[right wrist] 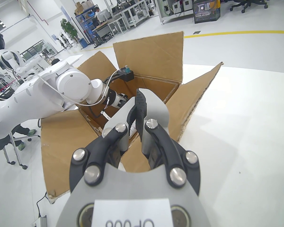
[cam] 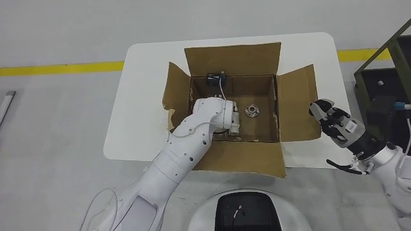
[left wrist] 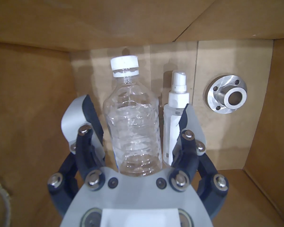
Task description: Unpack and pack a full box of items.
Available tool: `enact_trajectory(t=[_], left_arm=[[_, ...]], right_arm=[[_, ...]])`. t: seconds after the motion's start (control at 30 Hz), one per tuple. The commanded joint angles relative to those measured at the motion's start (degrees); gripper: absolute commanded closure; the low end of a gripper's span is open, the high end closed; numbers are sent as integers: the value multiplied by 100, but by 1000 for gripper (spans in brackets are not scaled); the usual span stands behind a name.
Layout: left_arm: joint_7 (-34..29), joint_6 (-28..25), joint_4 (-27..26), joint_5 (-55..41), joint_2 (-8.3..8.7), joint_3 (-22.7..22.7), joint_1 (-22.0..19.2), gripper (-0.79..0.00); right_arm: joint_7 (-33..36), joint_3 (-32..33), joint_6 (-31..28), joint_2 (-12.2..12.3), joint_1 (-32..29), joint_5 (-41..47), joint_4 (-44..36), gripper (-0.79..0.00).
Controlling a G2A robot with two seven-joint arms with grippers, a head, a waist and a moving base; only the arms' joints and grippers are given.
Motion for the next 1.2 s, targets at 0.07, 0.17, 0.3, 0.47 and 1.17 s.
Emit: enact_trajectory(t=[0.07, 0.17, 0.3, 0.47, 1.17], left_arm=[[-112, -66, -42, 324, 42, -80, 61, -680], [-235, -137, -56, 469, 78, -198, 107, -653], [-382, -271, -119, 683, 122, -333, 167, -665], [-566, -483, -270, 843, 157, -465, 286, -674], [-781, -872, -242, 1288, 55, -530, 696, -705]], right_arm=[[0, 0, 0, 0, 0, 0, 0, 0], [0, 0, 0, 0, 0, 0, 0, 0], [0, 0, 0, 0, 0, 0, 0, 0], [0, 0, 0, 0, 0, 0, 0, 0], [0, 0, 0, 0, 0, 0, 0, 0]])
